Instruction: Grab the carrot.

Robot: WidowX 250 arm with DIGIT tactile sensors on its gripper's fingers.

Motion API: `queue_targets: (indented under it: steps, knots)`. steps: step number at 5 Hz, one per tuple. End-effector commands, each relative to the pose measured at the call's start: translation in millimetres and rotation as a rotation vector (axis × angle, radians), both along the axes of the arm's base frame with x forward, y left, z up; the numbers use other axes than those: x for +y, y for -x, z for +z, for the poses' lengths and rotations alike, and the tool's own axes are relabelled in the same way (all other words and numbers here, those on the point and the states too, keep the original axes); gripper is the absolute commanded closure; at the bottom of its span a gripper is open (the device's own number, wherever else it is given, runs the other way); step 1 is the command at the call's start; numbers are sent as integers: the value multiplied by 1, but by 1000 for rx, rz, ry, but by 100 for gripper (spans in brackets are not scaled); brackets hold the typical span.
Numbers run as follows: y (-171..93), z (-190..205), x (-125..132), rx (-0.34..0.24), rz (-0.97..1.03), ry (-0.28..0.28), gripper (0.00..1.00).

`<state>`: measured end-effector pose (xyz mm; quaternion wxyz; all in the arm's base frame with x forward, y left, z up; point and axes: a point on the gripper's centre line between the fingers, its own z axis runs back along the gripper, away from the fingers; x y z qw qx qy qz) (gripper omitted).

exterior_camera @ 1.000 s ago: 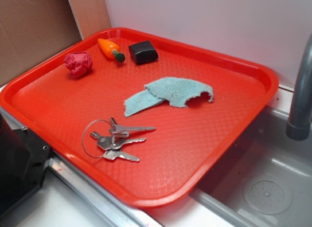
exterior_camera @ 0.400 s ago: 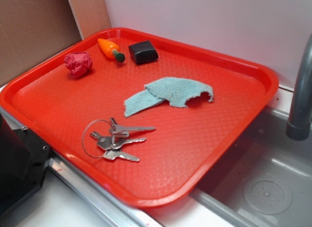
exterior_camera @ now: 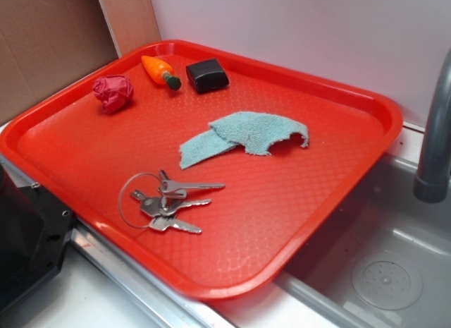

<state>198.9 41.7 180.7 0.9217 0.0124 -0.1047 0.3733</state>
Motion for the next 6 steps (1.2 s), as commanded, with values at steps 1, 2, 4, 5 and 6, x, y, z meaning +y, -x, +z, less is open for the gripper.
queue_targets:
  steps: [1,2,4,5,6]
  knots:
    - [-40,-28,46,-86,351,-53,0]
    - [-56,-48,61,-91,399,-70,0]
    - [-85,-90,81,-106,481,-120,0]
    - [-95,-108,91,-79,508,-169,0]
    - [-100,-122,98,-53,509,-170,0]
